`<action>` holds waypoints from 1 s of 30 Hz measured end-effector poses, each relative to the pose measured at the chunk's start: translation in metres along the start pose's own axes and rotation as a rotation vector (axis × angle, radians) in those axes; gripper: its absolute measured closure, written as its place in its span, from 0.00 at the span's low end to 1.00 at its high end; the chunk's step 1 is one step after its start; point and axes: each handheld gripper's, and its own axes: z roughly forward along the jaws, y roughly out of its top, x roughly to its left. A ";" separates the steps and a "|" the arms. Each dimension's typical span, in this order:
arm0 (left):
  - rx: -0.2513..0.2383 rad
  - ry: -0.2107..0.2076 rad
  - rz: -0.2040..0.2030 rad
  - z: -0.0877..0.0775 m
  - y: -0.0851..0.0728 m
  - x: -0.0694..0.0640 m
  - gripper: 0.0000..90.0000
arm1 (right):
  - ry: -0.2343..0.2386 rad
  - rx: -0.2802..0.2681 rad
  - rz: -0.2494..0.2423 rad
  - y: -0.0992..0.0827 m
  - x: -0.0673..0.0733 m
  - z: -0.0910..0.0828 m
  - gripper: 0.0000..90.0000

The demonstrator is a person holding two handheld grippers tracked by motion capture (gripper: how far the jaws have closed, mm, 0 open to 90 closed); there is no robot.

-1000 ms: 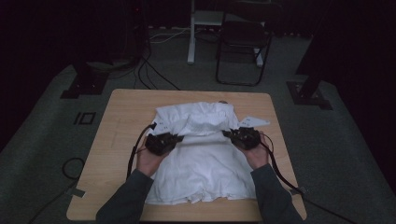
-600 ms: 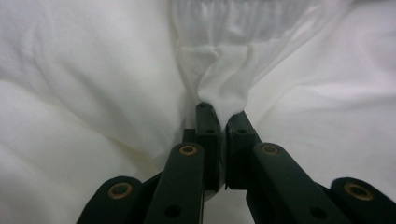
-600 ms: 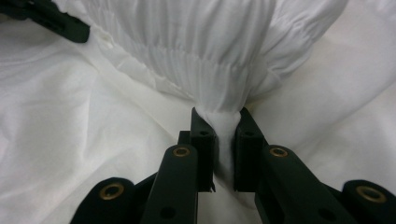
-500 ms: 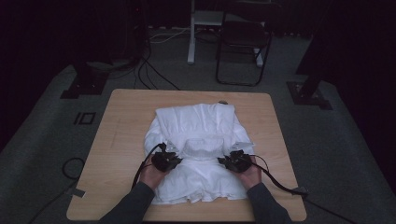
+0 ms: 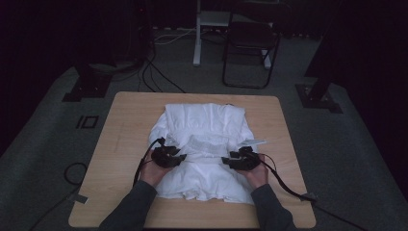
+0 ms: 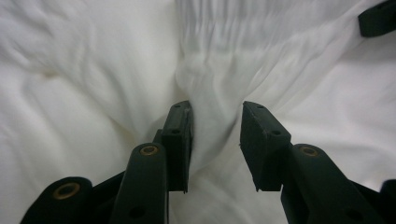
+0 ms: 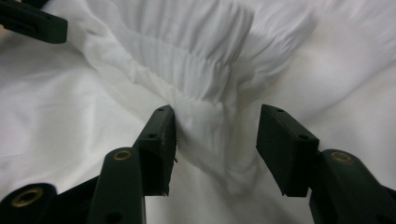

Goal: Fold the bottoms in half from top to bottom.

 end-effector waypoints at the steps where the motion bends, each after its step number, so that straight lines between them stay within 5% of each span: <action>1: -0.019 0.000 -0.011 -0.004 0.003 0.002 0.71 | 0.004 -0.017 -0.001 0.002 -0.002 -0.007 0.51; 3: -0.048 0.017 -0.021 -0.009 0.009 0.006 0.75 | 0.017 -0.071 0.018 0.006 -0.006 -0.019 0.55; 5: -0.048 0.047 -0.020 -0.009 0.015 0.011 0.89 | 0.012 -0.114 0.036 0.011 -0.010 -0.028 0.79; 8: -0.031 0.075 -0.049 0.005 0.025 0.020 1.00 | -0.059 -0.103 0.075 0.020 -0.018 -0.023 0.94; 13: 0.002 0.056 -0.073 0.041 0.032 0.028 1.00 | -0.106 -0.033 0.126 0.029 -0.036 0.012 0.92; 18: 0.048 0.018 -0.051 0.061 0.028 0.024 1.00 | -0.085 0.020 0.117 0.031 -0.042 0.039 0.89; 22: 0.017 -0.034 -0.048 0.050 0.017 0.018 0.99 | 0.005 -0.038 0.109 0.028 -0.041 0.031 0.86; 25: 0.014 -0.076 -0.019 0.040 0.006 0.010 0.97 | 0.041 -0.054 0.053 0.025 -0.033 0.020 0.84; 30: 0.034 -0.146 0.084 0.027 -0.014 -0.009 0.95 | 0.064 -0.093 -0.024 0.023 -0.023 0.001 0.80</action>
